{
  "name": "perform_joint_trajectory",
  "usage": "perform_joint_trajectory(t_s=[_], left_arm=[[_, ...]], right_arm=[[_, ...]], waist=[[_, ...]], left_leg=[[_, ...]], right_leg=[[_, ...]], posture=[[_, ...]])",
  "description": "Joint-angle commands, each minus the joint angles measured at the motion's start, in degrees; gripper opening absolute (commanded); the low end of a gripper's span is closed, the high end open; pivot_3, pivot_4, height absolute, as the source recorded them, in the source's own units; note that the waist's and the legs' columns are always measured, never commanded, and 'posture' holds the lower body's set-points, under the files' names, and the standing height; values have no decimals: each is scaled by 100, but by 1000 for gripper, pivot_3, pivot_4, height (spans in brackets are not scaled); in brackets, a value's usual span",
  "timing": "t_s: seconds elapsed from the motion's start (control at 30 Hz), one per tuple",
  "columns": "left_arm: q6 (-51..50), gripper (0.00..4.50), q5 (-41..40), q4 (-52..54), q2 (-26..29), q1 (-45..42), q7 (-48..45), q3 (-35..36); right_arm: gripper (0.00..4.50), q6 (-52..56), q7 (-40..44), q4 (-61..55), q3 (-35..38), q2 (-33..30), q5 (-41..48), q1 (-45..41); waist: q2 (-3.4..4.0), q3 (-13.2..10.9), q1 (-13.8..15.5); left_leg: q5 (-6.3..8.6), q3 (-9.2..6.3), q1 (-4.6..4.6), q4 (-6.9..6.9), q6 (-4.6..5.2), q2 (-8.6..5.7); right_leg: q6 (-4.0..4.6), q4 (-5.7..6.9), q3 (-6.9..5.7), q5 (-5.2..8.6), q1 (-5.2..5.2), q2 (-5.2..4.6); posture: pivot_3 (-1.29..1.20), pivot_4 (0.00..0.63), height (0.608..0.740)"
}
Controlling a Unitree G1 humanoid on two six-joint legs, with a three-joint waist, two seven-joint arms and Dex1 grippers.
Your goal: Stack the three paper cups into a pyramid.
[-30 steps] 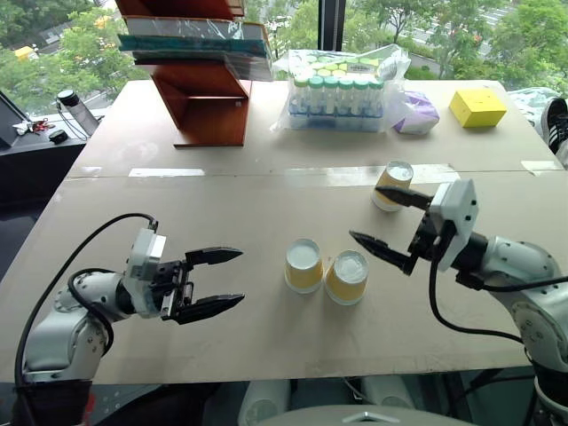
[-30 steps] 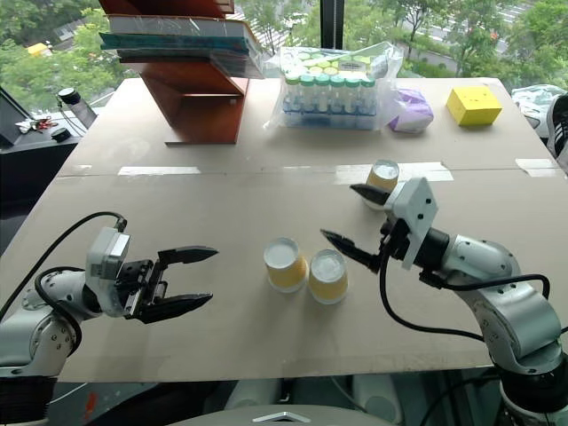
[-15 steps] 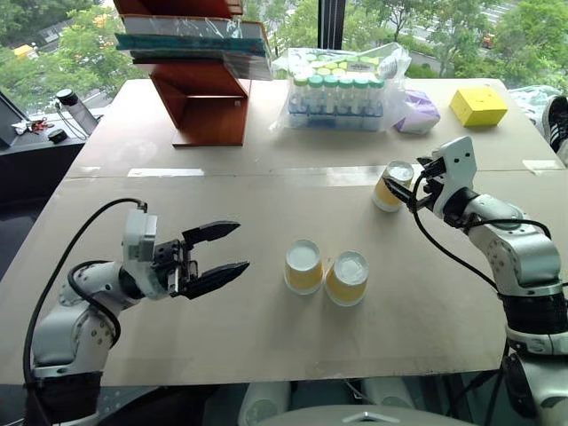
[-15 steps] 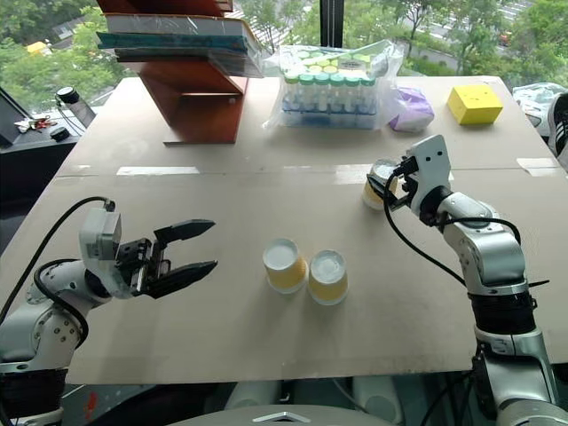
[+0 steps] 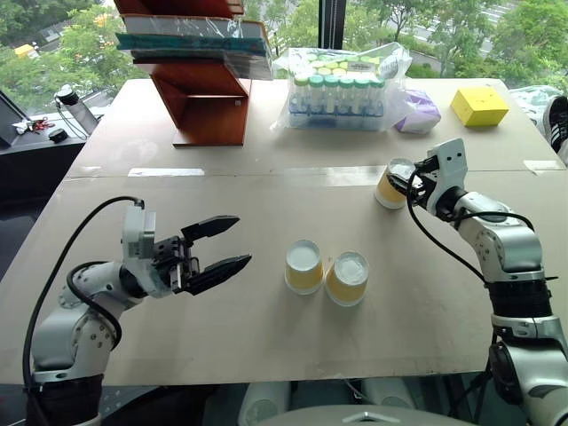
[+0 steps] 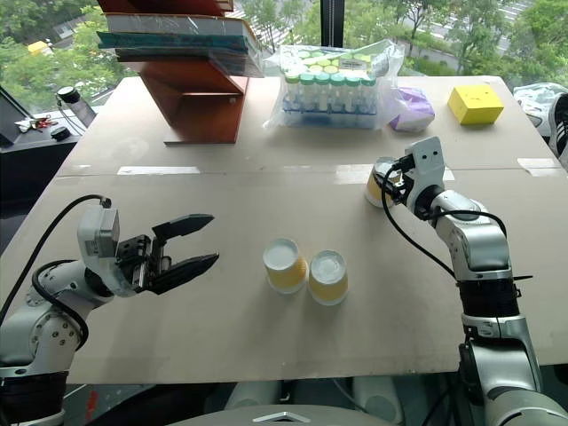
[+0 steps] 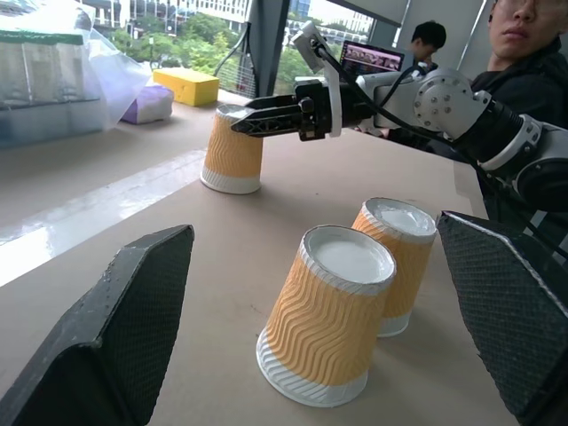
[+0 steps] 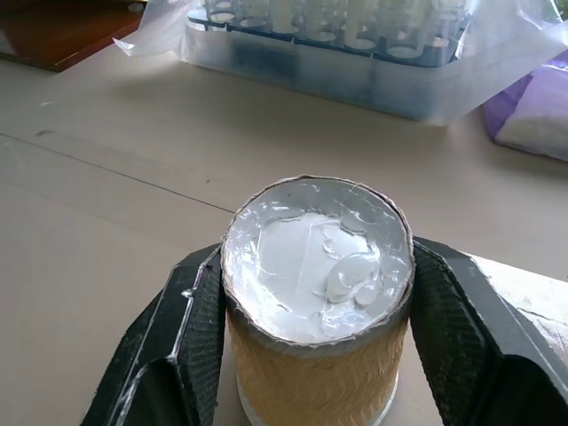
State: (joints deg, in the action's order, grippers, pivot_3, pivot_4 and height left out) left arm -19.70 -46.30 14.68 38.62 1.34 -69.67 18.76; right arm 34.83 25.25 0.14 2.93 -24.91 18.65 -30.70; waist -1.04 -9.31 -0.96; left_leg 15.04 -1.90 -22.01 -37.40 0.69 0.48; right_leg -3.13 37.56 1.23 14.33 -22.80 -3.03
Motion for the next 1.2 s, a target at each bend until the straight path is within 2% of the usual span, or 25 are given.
perform_joint_trajectory(t_s=[0.03,0.17,0.23,0.27,0.4,0.5,0.67,0.97,1.2], left_arm=[[-38,4500,-135,241,7,-16,60,56],[-183,4500,-161,228,87,9,-6,22],[-307,4500,-248,164,182,77,-167,69],[-64,4500,-121,102,84,84,-40,229],[355,4500,-161,-306,8,-133,-325,471],[154,4500,-504,-454,43,-248,-699,509],[-315,4500,-608,-818,470,-214,-1470,390],[-182,4500,-413,-1154,594,-258,-2142,374],[-193,4500,-400,-1178,579,-254,-2234,425]], right_arm=[[2178,-66,628,-1013,287,-425,417,32],[2178,790,1301,-2346,581,-881,1715,67],[2178,1362,1541,-3081,743,-1207,2673,44],[2178,1582,1574,-3384,783,-1353,3053,31],[2178,2002,1412,-3928,693,-1643,3722,117],[2178,2028,1369,-4096,407,-1723,3694,210],[2178,1911,1460,-4164,-235,-1751,3374,225],[2178,1900,1610,-4096,-545,-1722,3394,-79],[2178,2024,1470,-4115,-721,-1581,3470,-444]], waist=[[17,-11,12],[31,-20,9],[31,-20,1],[31,-19,-3],[25,-16,16],[24,-16,19],[22,-16,10],[21,-16,-3],[20,-17,13]], left_leg=[[0,0,-2,0,0,0],[0,-6,-17,0,0,2],[0,-9,-29,1,0,6],[0,-10,-32,1,0,9],[0,-13,-33,0,1,11],[0,-9,-37,-6,1,4],[0,-11,-49,-8,0,-2],[0,-10,-66,-8,0,0],[0,-12,-68,-7,0,4]], right_leg=[[0,-1,0,0,-1,0],[-1,-6,-5,0,-12,-2],[-2,-5,-7,0,-24,0],[-1,-6,-9,0,-27,1],[0,-5,-15,0,-28,1],[-1,-5,-13,-1,-28,-2],[-1,-4,-15,0,-38,-3],[-1,1,-13,-1,-57,-3],[-1,1,-15,0,-60,-4]], posture=[[0,150,740],[0,150,740],[0,150,740],[0,150,740],[0,150,740],[0,150,740],[0,150,740],[0,150,740],[0,150,740]])
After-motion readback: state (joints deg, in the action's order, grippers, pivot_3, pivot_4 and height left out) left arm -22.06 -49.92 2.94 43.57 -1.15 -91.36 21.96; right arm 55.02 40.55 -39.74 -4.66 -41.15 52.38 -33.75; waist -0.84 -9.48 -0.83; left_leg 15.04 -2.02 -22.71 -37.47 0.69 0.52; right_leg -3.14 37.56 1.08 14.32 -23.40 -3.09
